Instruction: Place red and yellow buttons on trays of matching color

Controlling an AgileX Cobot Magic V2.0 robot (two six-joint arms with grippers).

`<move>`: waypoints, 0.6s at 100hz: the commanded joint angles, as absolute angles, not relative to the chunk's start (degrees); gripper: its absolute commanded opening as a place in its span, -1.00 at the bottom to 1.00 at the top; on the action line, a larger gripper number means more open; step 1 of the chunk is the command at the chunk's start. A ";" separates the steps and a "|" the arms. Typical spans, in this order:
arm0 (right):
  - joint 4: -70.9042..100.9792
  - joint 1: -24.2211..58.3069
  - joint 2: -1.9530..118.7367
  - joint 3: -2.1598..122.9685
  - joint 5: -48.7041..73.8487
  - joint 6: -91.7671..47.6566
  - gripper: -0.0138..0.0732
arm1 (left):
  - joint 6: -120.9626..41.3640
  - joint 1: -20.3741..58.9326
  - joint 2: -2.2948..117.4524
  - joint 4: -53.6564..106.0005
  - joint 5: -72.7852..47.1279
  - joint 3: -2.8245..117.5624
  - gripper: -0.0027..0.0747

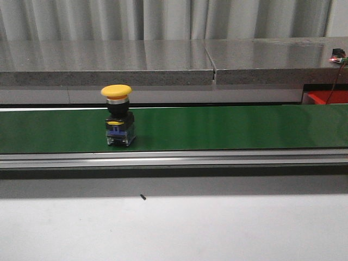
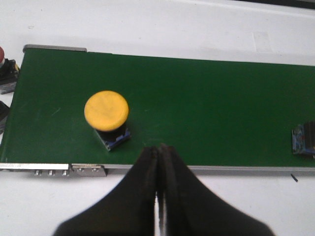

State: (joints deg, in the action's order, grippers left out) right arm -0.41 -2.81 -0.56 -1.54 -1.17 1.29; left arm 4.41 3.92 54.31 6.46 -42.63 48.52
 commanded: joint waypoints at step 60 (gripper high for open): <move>-0.55 -2.66 -1.68 -0.64 -5.58 1.13 -0.81 | 4.63 4.60 24.76 7.10 -49.41 39.58 -0.98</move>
State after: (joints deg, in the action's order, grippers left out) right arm -0.41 -2.81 -0.56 -1.54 -1.17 1.29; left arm 4.41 4.18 25.86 6.46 -52.45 38.53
